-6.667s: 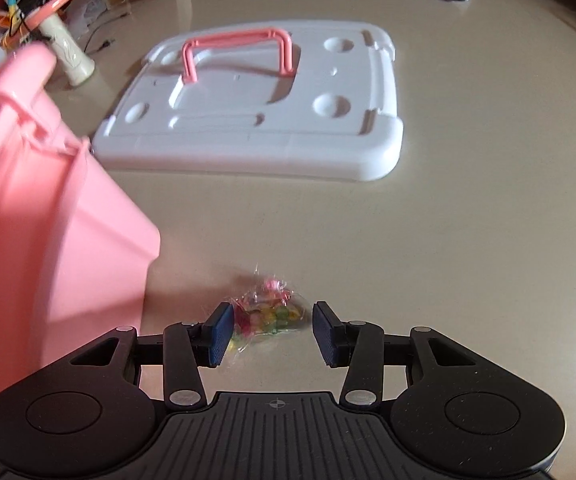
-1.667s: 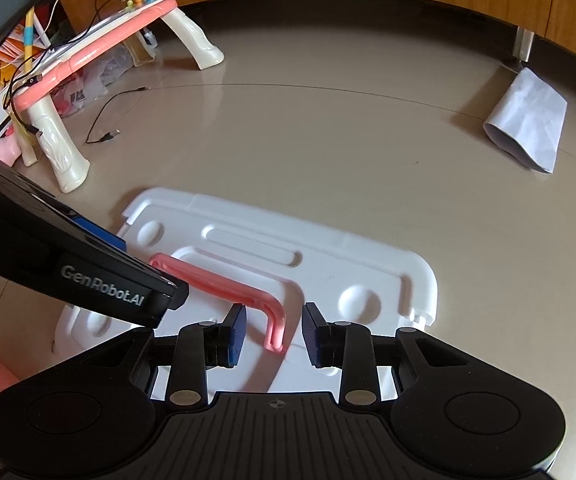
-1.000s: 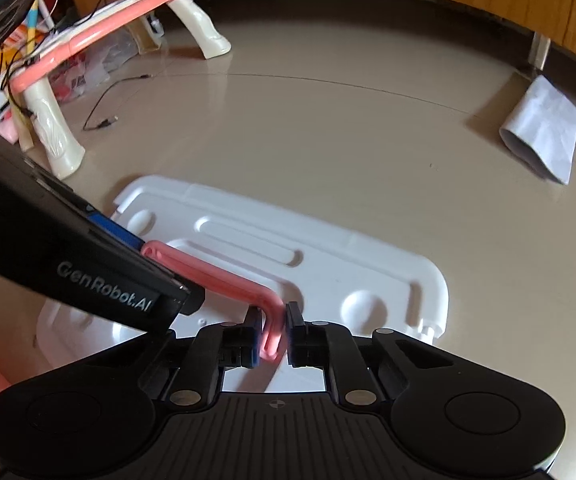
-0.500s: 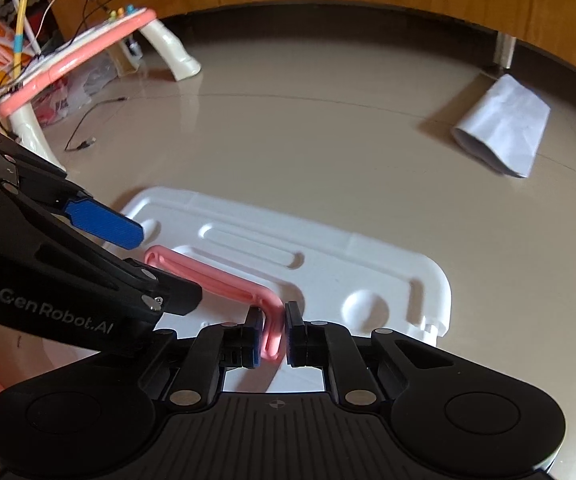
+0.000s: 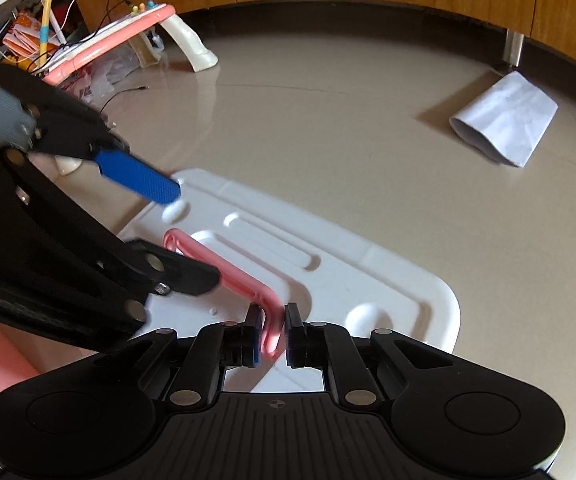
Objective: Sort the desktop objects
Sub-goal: 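Close the left tool on the pink handle beside the right tool, then lift the white lid by its handle with both tools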
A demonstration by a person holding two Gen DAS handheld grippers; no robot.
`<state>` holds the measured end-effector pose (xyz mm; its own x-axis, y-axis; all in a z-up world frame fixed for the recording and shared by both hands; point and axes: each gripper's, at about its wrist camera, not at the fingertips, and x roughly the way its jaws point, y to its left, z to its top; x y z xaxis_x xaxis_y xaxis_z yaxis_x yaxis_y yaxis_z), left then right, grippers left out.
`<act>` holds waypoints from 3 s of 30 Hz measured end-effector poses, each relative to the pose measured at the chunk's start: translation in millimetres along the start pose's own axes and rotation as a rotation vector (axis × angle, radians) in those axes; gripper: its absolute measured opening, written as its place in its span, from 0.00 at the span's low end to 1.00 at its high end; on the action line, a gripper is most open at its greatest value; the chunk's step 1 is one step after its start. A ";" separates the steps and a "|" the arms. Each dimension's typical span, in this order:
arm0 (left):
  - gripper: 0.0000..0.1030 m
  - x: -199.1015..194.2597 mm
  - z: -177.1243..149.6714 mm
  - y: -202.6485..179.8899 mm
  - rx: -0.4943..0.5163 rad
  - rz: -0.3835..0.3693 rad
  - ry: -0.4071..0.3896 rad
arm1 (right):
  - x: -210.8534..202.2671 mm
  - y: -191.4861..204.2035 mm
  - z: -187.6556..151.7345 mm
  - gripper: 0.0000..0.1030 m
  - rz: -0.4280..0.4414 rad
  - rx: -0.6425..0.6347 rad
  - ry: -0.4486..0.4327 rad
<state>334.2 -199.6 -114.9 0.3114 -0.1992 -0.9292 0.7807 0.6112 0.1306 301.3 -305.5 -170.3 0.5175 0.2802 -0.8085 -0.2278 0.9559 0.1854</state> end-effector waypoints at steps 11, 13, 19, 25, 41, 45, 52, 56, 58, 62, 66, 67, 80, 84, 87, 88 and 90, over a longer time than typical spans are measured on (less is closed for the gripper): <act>0.53 27.6 -2.9 -15.9 0.185 -0.039 0.065 | -3.8 -17.0 -5.3 0.10 0.023 0.012 0.003; 0.47 33.1 -3.6 -21.3 0.233 -0.022 0.068 | -4.5 -19.1 -5.8 0.10 0.027 0.016 0.005; 0.29 42.9 -2.7 -26.1 0.292 0.025 0.059 | -5.7 -24.0 -6.6 0.10 0.035 0.027 0.002; 0.23 48.2 -1.1 -25.6 0.311 0.045 0.051 | -6.0 -25.3 -6.2 0.10 0.031 0.030 -0.002; 0.19 21.3 10.5 -19.4 0.277 0.050 0.025 | -31.8 -26.1 9.7 0.10 0.012 0.024 -0.056; 0.19 1.5 15.3 -16.0 0.264 0.060 0.008 | -47.5 -22.4 19.1 0.10 0.007 0.024 -0.081; 0.19 -41.9 14.3 -6.8 0.245 0.088 -0.017 | -80.6 -3.7 38.4 0.10 0.006 0.005 -0.126; 0.19 -71.9 9.9 0.4 0.228 0.117 -0.026 | -100.8 14.7 50.4 0.10 0.012 -0.004 -0.150; 0.19 -89.6 5.0 3.7 0.216 0.132 -0.034 | -113.2 27.3 57.5 0.10 0.014 -0.019 -0.162; 0.19 -129.6 -9.9 12.5 0.174 0.168 -0.056 | -137.9 53.7 71.0 0.10 0.023 -0.032 -0.194; 0.19 -167.2 -31.3 18.0 0.127 0.207 -0.065 | -163.6 89.3 81.3 0.10 0.043 -0.077 -0.221; 0.19 -176.4 -37.9 19.2 0.113 0.214 -0.067 | -169.3 99.1 82.9 0.10 0.046 -0.090 -0.226; 0.18 -269.9 -140.5 31.3 -0.017 0.309 -0.055 | -221.3 228.4 72.7 0.10 0.124 -0.182 -0.250; 0.19 -286.5 -176.3 32.5 -0.048 0.318 -0.033 | -225.1 266.1 55.6 0.10 0.141 -0.179 -0.243; 0.19 -288.9 -201.1 32.8 -0.065 0.316 -0.014 | -222.7 288.4 38.8 0.10 0.155 -0.167 -0.233; 0.19 -288.1 -209.1 31.7 -0.070 0.314 -0.007 | -220.4 294.1 34.4 0.10 0.158 -0.165 -0.228; 0.19 -284.8 -224.4 30.5 -0.081 0.311 0.005 | -215.5 306.0 24.0 0.10 0.160 -0.161 -0.218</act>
<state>147.7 47.6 76.1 0.5255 0.0104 -0.8507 0.6029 0.7010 0.3809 139.9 -71.2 74.1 0.6255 0.4550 -0.6338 -0.4391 0.8768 0.1961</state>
